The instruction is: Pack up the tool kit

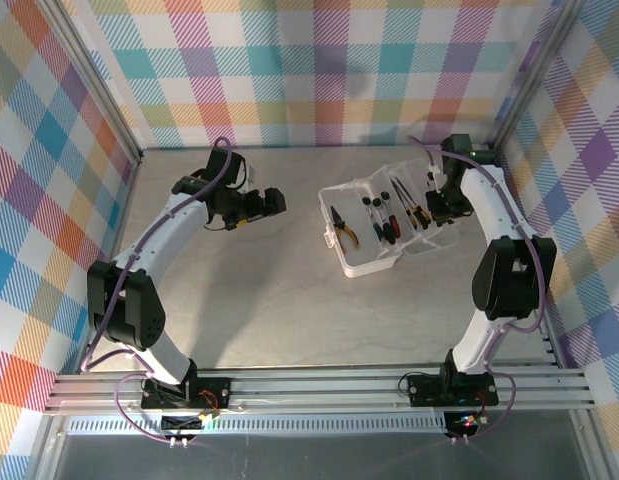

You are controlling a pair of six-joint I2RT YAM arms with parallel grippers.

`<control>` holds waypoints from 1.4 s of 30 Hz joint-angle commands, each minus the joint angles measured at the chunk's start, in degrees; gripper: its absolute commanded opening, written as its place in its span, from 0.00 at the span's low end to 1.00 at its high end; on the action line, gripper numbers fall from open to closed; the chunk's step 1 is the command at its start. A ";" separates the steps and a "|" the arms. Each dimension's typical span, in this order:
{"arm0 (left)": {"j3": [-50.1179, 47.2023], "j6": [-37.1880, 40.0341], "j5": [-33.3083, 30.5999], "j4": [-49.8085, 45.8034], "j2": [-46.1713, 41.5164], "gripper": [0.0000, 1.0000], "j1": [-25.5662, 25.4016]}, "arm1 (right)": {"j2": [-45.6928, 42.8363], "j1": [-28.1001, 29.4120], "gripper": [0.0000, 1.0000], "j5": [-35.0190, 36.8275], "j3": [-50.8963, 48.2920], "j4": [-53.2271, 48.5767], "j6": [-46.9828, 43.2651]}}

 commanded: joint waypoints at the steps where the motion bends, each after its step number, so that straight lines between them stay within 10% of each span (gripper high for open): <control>1: -0.39 0.95 0.39 -0.55 -0.35 1.00 -0.19 | 0.42 0.18 0.13 -0.82 2.24 -0.74 -0.36; 31: -0.18 1.34 0.74 -0.80 0.00 1.00 -0.19 | -0.87 0.24 0.31 -3.72 1.41 0.08 0.59; 42: -0.12 1.58 0.50 -1.08 1.21 1.00 -0.27 | -9.34 -1.37 0.69 -6.31 -3.29 4.61 5.95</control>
